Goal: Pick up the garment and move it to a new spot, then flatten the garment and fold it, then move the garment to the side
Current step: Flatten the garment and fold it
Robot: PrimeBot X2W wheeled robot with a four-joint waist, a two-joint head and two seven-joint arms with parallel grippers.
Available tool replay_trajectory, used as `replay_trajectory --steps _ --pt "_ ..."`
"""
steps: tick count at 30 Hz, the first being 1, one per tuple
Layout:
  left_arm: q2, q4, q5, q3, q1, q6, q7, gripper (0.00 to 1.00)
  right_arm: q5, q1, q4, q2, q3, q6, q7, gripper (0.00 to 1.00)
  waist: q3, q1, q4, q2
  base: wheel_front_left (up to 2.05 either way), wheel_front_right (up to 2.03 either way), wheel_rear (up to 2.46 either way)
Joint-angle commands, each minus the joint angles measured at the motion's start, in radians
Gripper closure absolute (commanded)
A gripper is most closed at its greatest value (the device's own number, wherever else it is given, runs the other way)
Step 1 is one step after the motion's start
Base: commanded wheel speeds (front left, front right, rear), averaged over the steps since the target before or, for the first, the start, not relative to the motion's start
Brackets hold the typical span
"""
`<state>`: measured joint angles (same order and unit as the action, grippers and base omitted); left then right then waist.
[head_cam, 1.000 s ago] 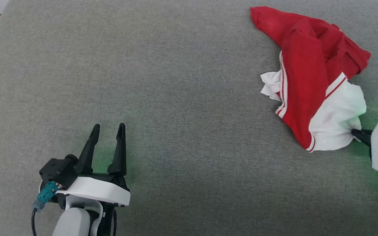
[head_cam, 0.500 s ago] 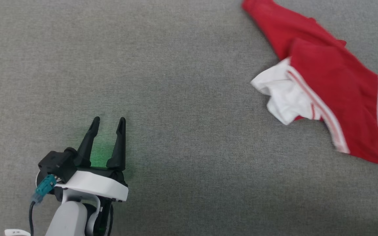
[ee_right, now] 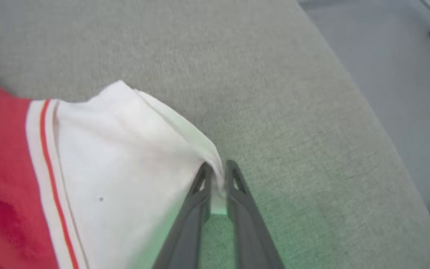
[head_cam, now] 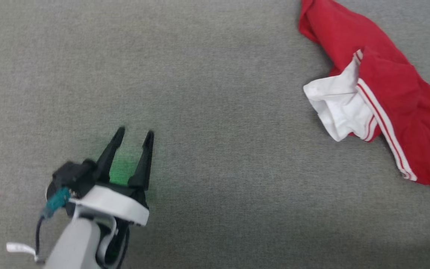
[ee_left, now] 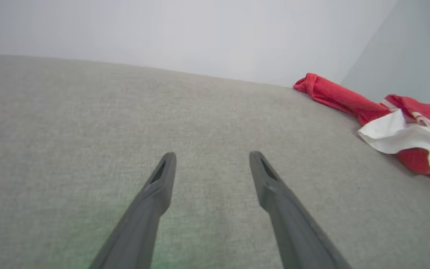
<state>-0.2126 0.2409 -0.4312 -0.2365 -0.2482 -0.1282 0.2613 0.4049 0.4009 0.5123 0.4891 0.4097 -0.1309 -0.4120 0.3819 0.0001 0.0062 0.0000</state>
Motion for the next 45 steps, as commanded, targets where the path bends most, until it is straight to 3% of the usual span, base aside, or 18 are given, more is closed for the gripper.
replay_trajectory --steps 1,7,8,11,14,19,21,26,32,41,42,43,44,45 --pt "-0.045 -0.012 -0.023 -0.041 -0.05 -0.003 0.005 0.0 -0.01 0.006 -0.007 -0.021 0.002 0.0 0.066 0.0 -0.014 -0.0001 -0.015 0.0 0.0 0.0 0.0" --pt "-0.202 -0.035 -0.119 -0.234 -0.23 -0.003 -0.037 0.0 -0.034 -0.033 -0.076 -0.07 -0.013 0.0 0.281 0.0 -0.05 -0.0001 -0.057 0.0 0.0 0.0 0.0" --pt "-0.202 -0.035 -0.119 -0.234 -0.23 -0.003 -0.037 0.0 -0.034 -0.033 -0.076 -0.07 -0.013 0.0 0.281 0.0 -0.05 -0.0001 -0.057 0.0 0.0 0.0 0.0" --pt "-0.266 -0.048 -0.216 -0.355 -0.359 -0.003 -0.177 0.0 -0.033 -0.052 -0.126 -0.104 -0.044 0.0 0.357 0.0 -0.06 -0.0001 -0.09 0.0 0.0 0.0 0.0" --pt "-0.282 -0.054 -0.365 -0.474 -0.478 -0.003 -0.389 0.0 -0.018 -0.066 -0.167 -0.157 -0.093 0.0 0.398 0.0 -0.061 -0.0001 -0.129 0.0 0.0 0.0 0.0" --pt "-0.264 0.02 -0.61 -0.567 -0.638 -0.003 -0.761 0.0 -0.005 -0.078 -0.196 -0.218 -0.153 0.0 0.43 0.0 -0.049 -0.0001 -0.194 0.0 0.0 0.0 0.0" --pt "-0.232 0.075 -0.687 -0.576 -0.677 0.003 -0.884 0.0 0.005 -0.08 -0.198 -0.234 -0.176 0.0 0.429 0.0 -0.042 -0.0001 -0.22 0.0 0.0 0.0 0.0" --pt "-0.169 0.18 -0.792 -0.578 -0.768 0.062 -1.074 0.0 0.018 -0.065 -0.201 -0.26 -0.207 0.0 0.447 0.0 -0.005 -0.0001 -0.282 0.0 0.0 0.0 0.0" --pt "-0.098 0.259 -0.83 -0.572 -0.816 0.09 -1.12 0.0 0.032 -0.051 -0.168 -0.281 -0.231 0.0 0.474 0.0 0.028 -0.0001 -0.333 0.0 0.0 0.0 0.0" --pt "-0.015 0.383 -0.824 -0.578 -0.863 0.082 -1.092 0.0 0.054 -0.016 -0.118 -0.299 -0.275 0.0 0.503 0.0 0.062 -0.0001 -0.374 0.0 0.0 0.0 0.0" --pt "-0.008 0.399 -0.824 -0.576 -0.867 0.079 -1.085 0.11 0.056 -0.013 -0.112 -0.299 -0.28 0.0 0.506 0.0 0.064 -0.0001 -0.375 0.0 0.0 0.0 0.0" --pt "-0.003 0.413 -0.821 -0.575 -0.873 0.073 -1.077 0.69 0.057 -0.013 -0.106 -0.299 -0.285 0.0 0.51 0.0 0.065 -0.0001 -0.377 0.0 0.0 0.0 0.0" --pt "0.0 0.428 -0.826 -0.569 -0.876 0.072 -1.072 1.0 0.059 -0.012 -0.101 -0.298 -0.288 0.0 0.512 0.0 0.066 -0.0001 -0.377 0.0 0.0 0.0 0.0" --pt "0.0 0.44 -0.828 -0.568 -0.88 0.062 -1.07 1.0 0.061 -0.008 -0.098 -0.295 -0.29 0.0 0.516 0.0 0.065 -0.0001 -0.376 0.0 0.0 0.0 0.0"
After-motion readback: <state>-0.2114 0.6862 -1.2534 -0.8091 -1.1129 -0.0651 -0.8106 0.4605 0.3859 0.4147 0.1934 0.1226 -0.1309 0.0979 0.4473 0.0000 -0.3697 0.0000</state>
